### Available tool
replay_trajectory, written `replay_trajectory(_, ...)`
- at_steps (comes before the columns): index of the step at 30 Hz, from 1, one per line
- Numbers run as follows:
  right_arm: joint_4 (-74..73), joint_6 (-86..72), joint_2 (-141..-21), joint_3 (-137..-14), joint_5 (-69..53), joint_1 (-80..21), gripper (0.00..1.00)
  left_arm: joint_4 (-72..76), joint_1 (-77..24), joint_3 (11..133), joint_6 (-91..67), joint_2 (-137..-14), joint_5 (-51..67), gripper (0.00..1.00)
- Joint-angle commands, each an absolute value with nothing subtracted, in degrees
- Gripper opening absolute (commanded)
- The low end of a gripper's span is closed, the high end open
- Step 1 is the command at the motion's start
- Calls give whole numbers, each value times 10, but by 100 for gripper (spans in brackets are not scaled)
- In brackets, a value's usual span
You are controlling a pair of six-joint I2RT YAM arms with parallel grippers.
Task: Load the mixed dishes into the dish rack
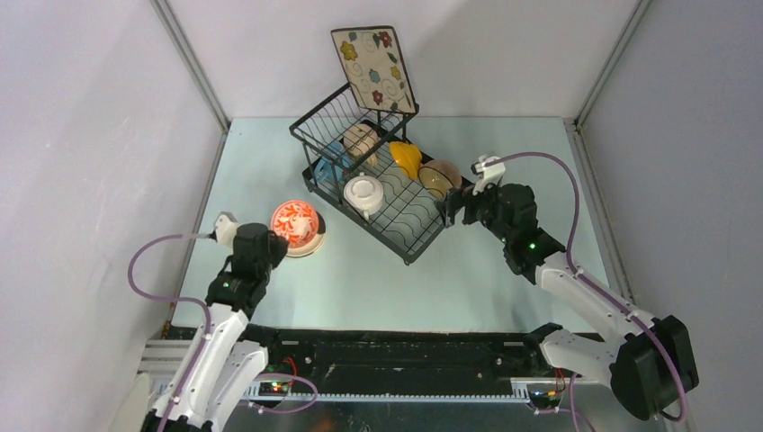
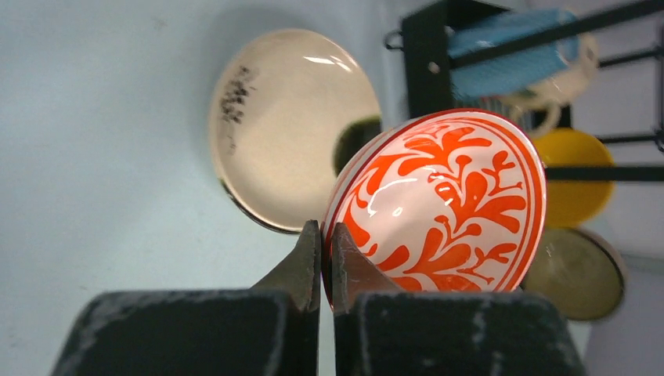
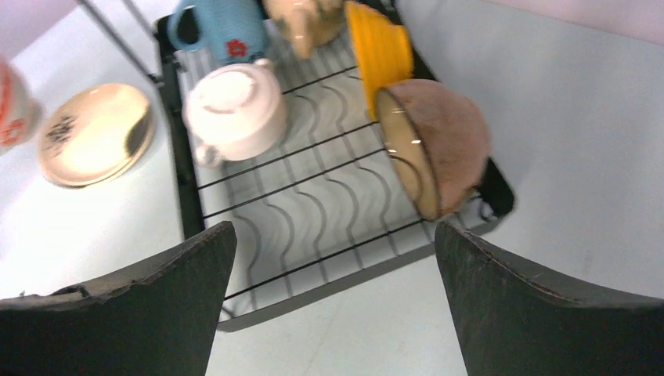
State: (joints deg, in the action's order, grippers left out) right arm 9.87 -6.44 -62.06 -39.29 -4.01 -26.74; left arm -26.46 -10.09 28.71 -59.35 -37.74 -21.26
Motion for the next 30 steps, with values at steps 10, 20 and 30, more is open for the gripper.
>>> replay_trajectory(10, 175, -280, -601, -408, -168, -392, 100, -27, -99, 276, -606, -338, 216, 0)
replay_trajectory(20, 351, -414, -687, -412, -164, -474, 100, 78, -171, 257, -659, -382, 196, 0)
replay_trajectory(30, 365, -450, -740, -419, -87, -497, 100, 125, -191, 257, -673, -412, 198, 0)
